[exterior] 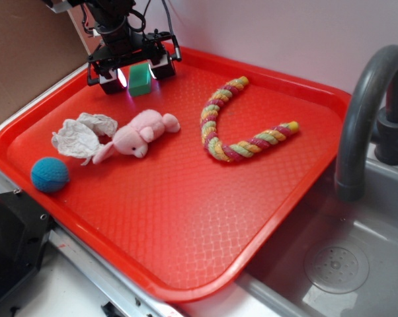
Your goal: Grab the green block.
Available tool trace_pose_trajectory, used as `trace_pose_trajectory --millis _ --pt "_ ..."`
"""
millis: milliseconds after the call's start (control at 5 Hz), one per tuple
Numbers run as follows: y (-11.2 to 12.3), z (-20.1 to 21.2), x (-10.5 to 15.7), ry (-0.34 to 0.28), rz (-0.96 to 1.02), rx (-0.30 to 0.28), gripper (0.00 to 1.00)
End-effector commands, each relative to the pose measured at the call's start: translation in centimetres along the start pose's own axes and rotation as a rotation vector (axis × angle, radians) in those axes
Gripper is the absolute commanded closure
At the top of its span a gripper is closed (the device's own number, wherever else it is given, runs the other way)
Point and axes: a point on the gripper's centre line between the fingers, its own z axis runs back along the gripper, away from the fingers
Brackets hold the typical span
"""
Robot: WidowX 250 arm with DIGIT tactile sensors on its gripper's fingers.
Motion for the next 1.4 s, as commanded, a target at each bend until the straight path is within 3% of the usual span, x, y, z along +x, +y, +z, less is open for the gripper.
trace_pose_trajectory --millis 0,200,400,600,800,1000,1200 --pt "1.4 -0.4 0.0 -0.006 0.011 -0.004 1.00" --pt "1.2 0.7 0.3 -0.007 0.013 -0.006 1.00" --pt "-0.4 4.1 0.9 0.119 -0.017 -0.099 1.00" --pt "-2.3 8.7 0.1 0.172 -0.116 -0.118 1.00" --pt "-3.6 13.5 -2.2 0.207 -0.260 -0.180 1.00" --pt "-3.4 17.5 -4.1 0.231 -0.324 -0.248 1.00" --pt "-2.9 20.0 -5.2 0.213 -0.345 -0.299 1.00"
